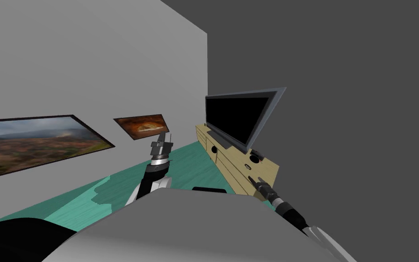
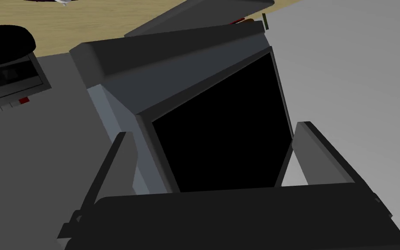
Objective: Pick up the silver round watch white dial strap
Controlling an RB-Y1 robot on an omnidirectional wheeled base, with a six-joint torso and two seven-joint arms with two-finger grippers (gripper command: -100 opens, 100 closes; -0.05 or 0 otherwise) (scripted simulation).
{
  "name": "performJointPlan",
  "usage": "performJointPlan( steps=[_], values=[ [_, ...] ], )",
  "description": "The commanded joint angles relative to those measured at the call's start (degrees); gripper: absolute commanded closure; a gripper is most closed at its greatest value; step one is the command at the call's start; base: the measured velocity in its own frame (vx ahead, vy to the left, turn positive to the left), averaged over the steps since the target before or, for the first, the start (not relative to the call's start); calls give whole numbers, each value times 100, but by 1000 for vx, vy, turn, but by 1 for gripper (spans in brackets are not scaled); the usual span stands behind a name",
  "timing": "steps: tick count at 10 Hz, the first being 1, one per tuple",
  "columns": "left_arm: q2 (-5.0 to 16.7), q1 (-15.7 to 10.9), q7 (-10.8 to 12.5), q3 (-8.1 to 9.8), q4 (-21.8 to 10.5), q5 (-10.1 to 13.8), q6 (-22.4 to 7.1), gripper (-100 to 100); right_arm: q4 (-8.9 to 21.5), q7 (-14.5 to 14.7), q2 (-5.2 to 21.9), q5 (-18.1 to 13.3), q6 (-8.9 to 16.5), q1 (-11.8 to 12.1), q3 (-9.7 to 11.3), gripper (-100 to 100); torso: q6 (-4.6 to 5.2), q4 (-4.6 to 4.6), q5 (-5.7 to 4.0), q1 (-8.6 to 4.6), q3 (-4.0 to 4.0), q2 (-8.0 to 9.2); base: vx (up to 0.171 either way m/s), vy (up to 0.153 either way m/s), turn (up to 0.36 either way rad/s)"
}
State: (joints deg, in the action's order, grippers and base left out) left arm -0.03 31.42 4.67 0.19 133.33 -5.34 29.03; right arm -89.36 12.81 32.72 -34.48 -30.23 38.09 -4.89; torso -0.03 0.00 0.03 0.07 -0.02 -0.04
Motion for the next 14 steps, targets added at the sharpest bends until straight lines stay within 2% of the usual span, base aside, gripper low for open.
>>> performJointPlan(
  steps=[1, 2, 3, 5, 6, 7, 8, 9, 11, 12, 13, 14],
  values=[
    [0, 0, 0, 0, 0, 0, 0, 0, 282, 64, 3, -110, -12, -8, 18, -100, 0, 0, 0, 0, 0, 0, 13, 15, 117],
    [0, 1, 0, 1, 0, 0, 0, 0, 282, 64, 3, -110, -12, -8, 18, -100, 5, 0, -1, -2, 0, 1, 6, 4, -15],
    [0, 1, 0, 1, 0, 0, 0, 0, 494, 111, 108, -313, -8, 14, 40, -100, 6, 0, -2, -6, 2, 4, 12, 17, 227],
    [0, 1, 0, 1, 0, 0, 0, 0, 592, 111, 108, -313, -8, 14, 40, -100, 5, 0, -1, -5, 0, 0, 12, 6, 68],
    [0, 1, 0, 1, 0, 0, 0, 0, 830, 158, 206, -516, -3, 36, 65, -100, 6, 0, -2, -7, 1, 3, 17, 13, 250],
    [0, 0, 0, 0, 0, 0, 0, 0, 902, 158, 206, -516, -3, 36, 65, -100, 0, 0, -2, -6, 0, 0, 20, 6, 143],
    [0, 1, 0, 1, 0, 0, 0, 0, 1128, 204, 302, -717, 3, 57, 88, -100, 5, -1, -2, -7, -1, -1, 31, 4, 225],
    [0, 0, 0, 0, 0, 0, 0, 0, 1212, 204, 302, -717, 3, 57, 88, -100, 2, -1, -2, -8, -3, -5, 28, -6, 132],
    [0, 0, 0, 0, 0, 0, 0, 0, 1764, 290, 487, -1087, 18, 104, 123, -100, 1, -1, -2, -11, -4, -6, 41, -1, 352],
    [1, 0, 0, 1, 0, 0, 0, 0, 1821, 290, 487, -1110, 18, 104, 123, -100, -1, -2, -2, -13, -7, -13, 35, -22, 131],
    [1, 2, 0, 1, 0, 0, 0, 0, 2019, 329, 579, -1299, 26, 132, 132, -100, 8, -3, -3, -16, -6, -9, 29, -12, 251],
    [1, 1, 0, 1, 0, 0, 0, 0, 2122, 329, 579, -1299, 26, 132, 132, -100, 3, -1, -3, -14, -4, -6, 22, -11, 137]
  ],
)
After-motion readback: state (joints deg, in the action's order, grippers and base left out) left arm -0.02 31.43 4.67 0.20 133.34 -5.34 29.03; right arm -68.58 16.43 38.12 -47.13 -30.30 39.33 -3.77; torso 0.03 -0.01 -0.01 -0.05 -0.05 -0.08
